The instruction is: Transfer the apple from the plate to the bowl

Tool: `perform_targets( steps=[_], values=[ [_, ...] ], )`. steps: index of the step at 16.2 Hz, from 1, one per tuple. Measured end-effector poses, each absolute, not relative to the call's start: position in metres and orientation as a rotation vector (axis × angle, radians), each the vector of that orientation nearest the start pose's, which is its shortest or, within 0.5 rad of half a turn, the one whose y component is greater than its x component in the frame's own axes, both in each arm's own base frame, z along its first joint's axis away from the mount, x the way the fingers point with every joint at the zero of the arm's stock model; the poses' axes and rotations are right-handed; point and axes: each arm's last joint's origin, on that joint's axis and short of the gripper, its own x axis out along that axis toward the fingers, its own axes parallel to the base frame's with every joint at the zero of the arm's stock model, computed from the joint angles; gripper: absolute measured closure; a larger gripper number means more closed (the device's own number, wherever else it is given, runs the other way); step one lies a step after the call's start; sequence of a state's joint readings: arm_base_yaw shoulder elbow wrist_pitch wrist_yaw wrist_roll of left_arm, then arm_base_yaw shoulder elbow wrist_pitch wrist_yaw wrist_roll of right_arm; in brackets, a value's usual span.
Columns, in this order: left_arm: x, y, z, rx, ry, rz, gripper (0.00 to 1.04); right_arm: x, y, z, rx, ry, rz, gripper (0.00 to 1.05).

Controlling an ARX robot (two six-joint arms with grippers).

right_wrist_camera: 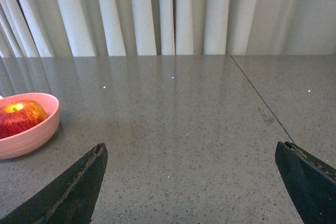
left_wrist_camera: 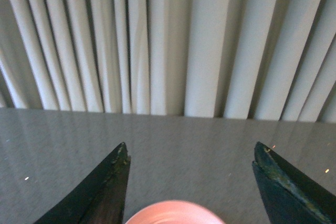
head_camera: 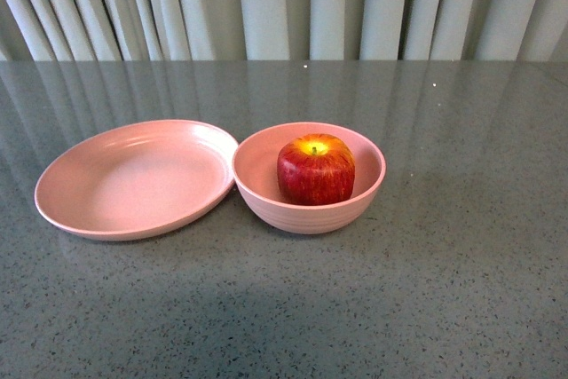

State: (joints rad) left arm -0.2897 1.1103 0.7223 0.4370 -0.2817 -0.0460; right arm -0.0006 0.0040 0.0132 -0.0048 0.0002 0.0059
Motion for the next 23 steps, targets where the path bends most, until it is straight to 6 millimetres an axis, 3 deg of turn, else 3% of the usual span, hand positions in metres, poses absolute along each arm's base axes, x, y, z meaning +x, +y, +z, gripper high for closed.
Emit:
perform_targets(
  steps=[2,6,9,14,23],
  values=[
    [0.222,-0.046,0.266,-0.019,0.007,0.003,0.58,0.097,0.000,0.167,0.006,-0.005,0.000,0.07],
    [0.188,-0.025,0.232,-0.019,-0.007,0.000,1.03,0.097,0.000,0.167,0.006,-0.005,0.000,0.07],
    [0.170,-0.016,0.208,-0.015,0.013,0.006,1.04,0.097,0.000,0.167,0.006,-0.005,0.000,0.07],
    [0.147,0.001,0.189,-0.015,0.009,0.022,1.04,0.097,0.000,0.167,0.006,-0.004,0.000,0.07],
    [0.123,0.000,0.171,-0.014,-0.009,-0.003,1.04,0.097,0.000,0.167,0.006,-0.005,0.000,0.07]
  ],
)
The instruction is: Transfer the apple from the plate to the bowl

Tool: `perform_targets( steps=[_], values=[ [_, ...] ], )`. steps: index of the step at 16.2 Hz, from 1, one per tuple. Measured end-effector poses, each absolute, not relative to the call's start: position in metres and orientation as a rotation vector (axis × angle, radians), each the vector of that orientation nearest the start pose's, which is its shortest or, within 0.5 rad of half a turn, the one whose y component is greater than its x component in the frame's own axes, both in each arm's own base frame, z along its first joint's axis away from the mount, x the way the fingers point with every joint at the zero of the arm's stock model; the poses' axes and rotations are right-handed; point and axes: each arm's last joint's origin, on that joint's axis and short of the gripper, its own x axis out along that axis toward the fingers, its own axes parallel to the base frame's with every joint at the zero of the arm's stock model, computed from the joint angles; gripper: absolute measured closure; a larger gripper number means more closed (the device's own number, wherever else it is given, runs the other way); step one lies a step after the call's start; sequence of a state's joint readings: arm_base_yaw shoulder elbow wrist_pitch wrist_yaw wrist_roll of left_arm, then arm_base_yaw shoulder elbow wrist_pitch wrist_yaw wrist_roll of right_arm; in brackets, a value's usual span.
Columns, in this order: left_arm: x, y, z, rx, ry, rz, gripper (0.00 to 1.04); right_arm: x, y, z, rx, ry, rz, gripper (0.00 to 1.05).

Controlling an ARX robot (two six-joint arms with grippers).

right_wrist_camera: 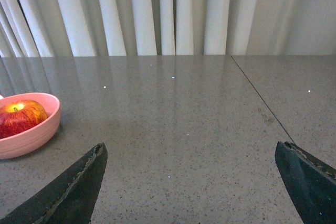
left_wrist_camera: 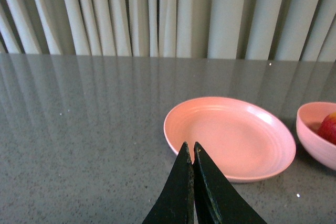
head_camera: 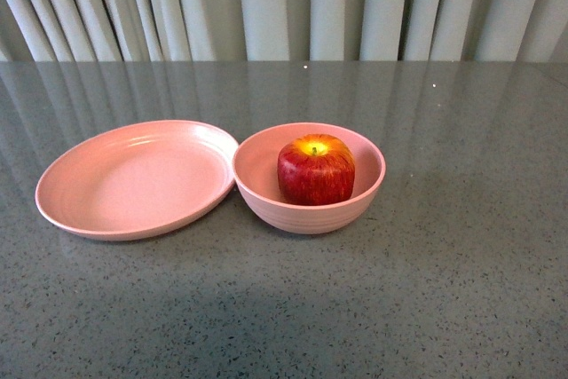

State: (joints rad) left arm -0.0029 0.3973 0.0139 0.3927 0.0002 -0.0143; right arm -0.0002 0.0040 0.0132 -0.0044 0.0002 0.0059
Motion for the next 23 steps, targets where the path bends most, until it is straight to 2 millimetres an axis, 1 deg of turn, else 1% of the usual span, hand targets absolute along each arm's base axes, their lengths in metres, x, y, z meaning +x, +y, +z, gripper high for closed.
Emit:
perform_targets(
  steps=[11,13,14,15,21,22,23],
  values=[
    [0.108,0.000,0.171,-0.014,-0.015,-0.003,1.04,0.097,0.000,0.167,0.006,-0.005,0.000,0.07],
    [0.098,0.000,0.165,-0.014,0.023,-0.001,1.04,0.097,0.000,0.167,0.006,-0.005,-0.001,0.07],
    [0.097,0.000,0.171,-0.014,-0.025,-0.001,1.04,0.097,0.000,0.167,0.006,-0.004,0.000,0.07],
    [0.097,0.000,0.167,-0.014,0.006,-0.003,1.04,0.097,0.000,0.167,0.006,-0.006,-0.001,0.07],
    [0.097,0.000,0.168,-0.014,-0.005,-0.003,1.03,0.097,0.000,0.167,0.006,-0.005,0.000,0.07],
    [0.097,0.000,0.168,-0.014,-0.005,-0.003,0.94,0.097,0.000,0.167,0.006,-0.005,0.000,0.07],
    [0.097,0.000,0.168,-0.014,-0.005,-0.003,0.81,0.097,0.000,0.167,0.006,-0.005,0.000,0.07]
  ],
)
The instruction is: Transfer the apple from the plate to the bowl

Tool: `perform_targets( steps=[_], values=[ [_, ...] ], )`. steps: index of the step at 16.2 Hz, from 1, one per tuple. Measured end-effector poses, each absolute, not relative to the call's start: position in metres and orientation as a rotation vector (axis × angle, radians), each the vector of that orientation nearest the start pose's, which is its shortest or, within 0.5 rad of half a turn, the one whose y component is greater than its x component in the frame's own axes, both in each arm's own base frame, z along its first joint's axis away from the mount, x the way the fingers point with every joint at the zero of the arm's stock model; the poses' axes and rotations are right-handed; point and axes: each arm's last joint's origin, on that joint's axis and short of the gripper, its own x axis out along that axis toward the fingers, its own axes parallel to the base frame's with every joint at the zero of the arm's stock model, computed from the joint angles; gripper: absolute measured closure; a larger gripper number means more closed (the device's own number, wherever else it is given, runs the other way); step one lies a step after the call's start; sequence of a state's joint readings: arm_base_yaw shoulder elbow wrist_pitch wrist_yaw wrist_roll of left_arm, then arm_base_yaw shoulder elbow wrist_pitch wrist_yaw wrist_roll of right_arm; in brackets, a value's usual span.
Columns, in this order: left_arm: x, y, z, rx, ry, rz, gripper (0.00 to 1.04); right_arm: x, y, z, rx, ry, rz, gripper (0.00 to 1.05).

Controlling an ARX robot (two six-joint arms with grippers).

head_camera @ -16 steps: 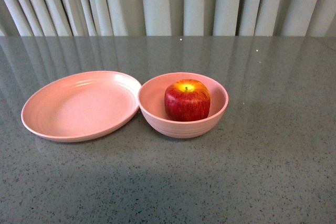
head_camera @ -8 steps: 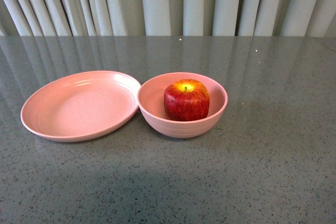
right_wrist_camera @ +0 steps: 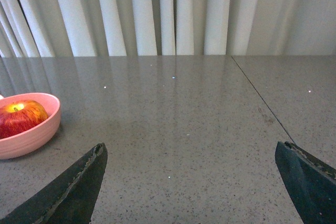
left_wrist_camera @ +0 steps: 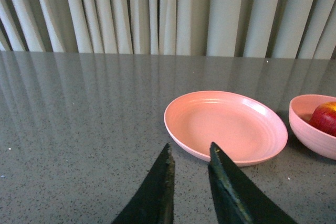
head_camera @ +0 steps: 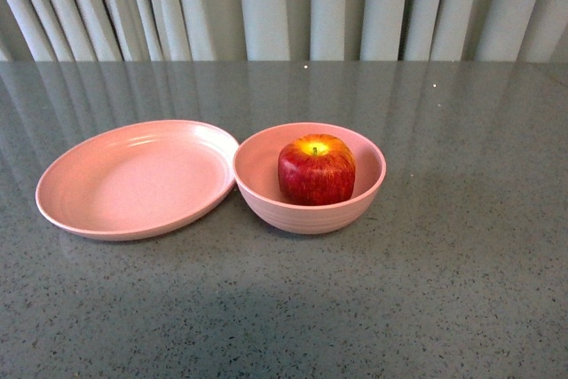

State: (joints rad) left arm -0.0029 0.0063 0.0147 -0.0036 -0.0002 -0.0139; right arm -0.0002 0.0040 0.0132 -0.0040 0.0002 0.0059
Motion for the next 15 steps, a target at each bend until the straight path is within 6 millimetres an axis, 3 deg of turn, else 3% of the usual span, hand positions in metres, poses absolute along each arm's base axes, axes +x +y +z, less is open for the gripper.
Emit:
perform_targets(
  steps=[6,7,15],
  values=[
    [0.0972,-0.0003,0.1677,-0.014,-0.005,-0.003,0.12,0.0972,0.0000,0.1673,0.006,-0.005,0.000,0.07],
    [0.0972,-0.0003,0.1677,-0.012,-0.005,-0.003,0.05,0.0971,0.0000,0.1673,0.006,-0.005,0.000,0.07],
    [0.0972,-0.0003,0.1677,-0.011,-0.005,-0.003,0.07,0.0971,0.0000,0.1673,0.006,-0.005,0.000,0.07]
  ],
)
